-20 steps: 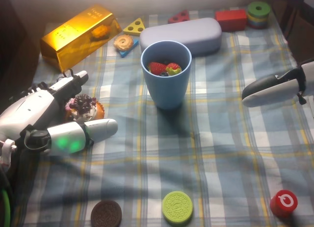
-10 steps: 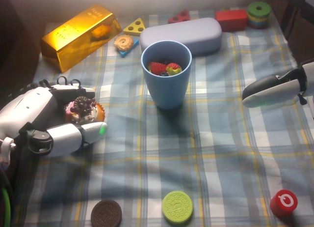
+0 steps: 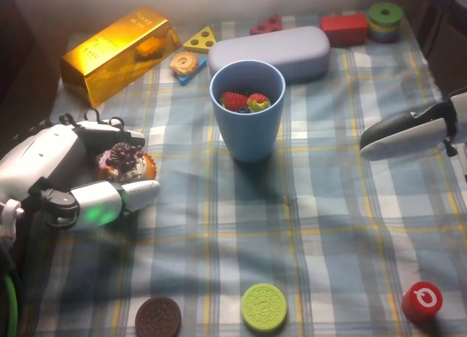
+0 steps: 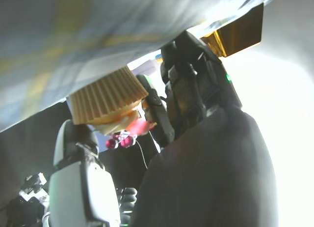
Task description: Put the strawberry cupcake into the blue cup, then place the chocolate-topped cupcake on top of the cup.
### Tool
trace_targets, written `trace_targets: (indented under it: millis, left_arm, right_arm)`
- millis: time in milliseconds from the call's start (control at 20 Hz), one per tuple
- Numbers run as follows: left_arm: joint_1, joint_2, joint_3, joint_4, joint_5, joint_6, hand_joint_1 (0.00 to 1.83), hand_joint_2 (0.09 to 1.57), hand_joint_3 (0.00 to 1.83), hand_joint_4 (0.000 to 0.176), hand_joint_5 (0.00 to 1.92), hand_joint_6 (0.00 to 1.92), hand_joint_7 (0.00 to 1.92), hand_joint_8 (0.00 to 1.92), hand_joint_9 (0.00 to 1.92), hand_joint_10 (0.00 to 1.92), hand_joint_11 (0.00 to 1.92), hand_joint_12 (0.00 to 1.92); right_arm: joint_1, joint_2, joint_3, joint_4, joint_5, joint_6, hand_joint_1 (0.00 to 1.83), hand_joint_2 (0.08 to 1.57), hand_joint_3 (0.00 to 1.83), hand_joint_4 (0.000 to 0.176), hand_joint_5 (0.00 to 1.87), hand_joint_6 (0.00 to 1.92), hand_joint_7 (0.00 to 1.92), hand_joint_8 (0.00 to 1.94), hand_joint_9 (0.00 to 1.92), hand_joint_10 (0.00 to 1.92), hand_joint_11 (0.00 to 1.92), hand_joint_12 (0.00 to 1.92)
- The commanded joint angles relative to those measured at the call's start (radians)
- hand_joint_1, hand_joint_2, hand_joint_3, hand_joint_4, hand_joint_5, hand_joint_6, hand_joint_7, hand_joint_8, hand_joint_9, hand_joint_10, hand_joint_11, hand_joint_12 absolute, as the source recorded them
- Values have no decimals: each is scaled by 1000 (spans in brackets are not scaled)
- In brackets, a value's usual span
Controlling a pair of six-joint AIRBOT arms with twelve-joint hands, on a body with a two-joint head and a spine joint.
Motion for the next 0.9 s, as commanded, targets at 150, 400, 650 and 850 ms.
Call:
trace_targets:
  millis: [150,400,650,850]
  left_arm:
    - [-18,9,-2,44,-64,-4,863,1097,4,22,841,20,424,3,497,0,217,692]
    - [-32,50,-35,71,-79,-4,846,1130,0,53,638,753,446,4,504,8,222,740]
    - [-41,78,-44,80,-75,-4,788,1134,2,40,700,232,393,0,383,0,144,651]
    - [-43,80,-45,83,-74,-4,781,1131,0,34,724,210,417,9,409,10,175,672]
  right_arm:
    - [10,-5,-3,34,123,15,526,765,11,85,0,0,0,0,0,0,19,25]
    - [2,-5,6,37,94,15,526,765,9,85,0,0,0,0,0,0,18,28]
    - [-32,-5,13,70,90,14,526,766,8,85,0,0,0,0,0,0,16,32]
    - [-32,-8,17,70,89,14,526,766,7,85,0,0,0,0,0,0,15,34]
